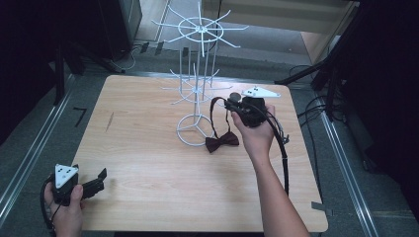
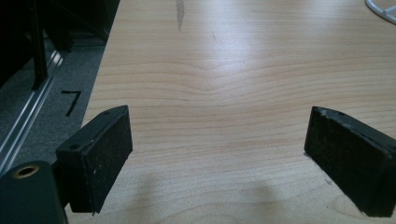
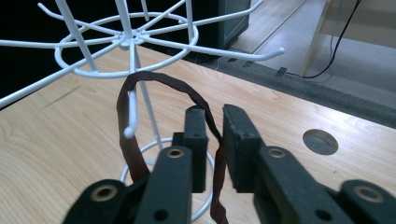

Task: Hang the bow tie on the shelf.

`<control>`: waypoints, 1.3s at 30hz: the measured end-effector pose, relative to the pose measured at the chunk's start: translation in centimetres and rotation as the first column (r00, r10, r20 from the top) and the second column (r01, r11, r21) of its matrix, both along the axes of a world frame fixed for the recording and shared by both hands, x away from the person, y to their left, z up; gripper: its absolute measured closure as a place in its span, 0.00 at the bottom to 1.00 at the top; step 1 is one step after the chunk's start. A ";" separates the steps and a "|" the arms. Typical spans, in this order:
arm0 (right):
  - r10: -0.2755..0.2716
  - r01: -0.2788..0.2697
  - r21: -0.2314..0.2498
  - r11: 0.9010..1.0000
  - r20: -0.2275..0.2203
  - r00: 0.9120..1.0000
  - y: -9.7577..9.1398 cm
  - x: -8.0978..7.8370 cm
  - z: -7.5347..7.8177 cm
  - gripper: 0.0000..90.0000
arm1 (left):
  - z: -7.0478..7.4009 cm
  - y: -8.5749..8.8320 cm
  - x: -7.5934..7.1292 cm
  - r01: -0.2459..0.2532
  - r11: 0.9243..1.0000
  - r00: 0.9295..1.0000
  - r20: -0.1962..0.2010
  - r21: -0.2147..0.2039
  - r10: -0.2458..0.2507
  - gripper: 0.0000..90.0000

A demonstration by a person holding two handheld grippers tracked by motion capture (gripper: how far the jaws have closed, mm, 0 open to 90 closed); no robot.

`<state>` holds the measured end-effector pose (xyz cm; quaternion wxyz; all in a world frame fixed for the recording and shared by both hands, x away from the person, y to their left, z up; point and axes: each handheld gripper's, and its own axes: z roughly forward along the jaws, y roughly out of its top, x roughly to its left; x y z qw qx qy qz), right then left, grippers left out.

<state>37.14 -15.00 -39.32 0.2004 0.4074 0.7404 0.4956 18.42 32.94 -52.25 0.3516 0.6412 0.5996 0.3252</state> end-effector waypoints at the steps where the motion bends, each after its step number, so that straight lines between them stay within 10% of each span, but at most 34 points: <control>1: 0.001 -0.001 0.001 1.000 0.000 1.000 0.0 -0.1 0.0 0.83 | 0.0 0.0 0.0 -0.001 1.000 1.000 0.002 0.000 0.001 0.09; 10: -0.015 0.016 -0.030 0.999 0.030 0.999 -0.9 -1.5 0.3 0.67 | 0.0 0.0 0.0 -0.001 1.000 1.000 0.005 0.001 0.001 0.09; 39: -0.118 0.111 -0.091 0.990 -0.079 0.990 -8.7 -5.9 -5.8 0.60 | 0.0 -0.1 0.0 0.002 1.000 1.000 0.007 0.010 -0.002 0.09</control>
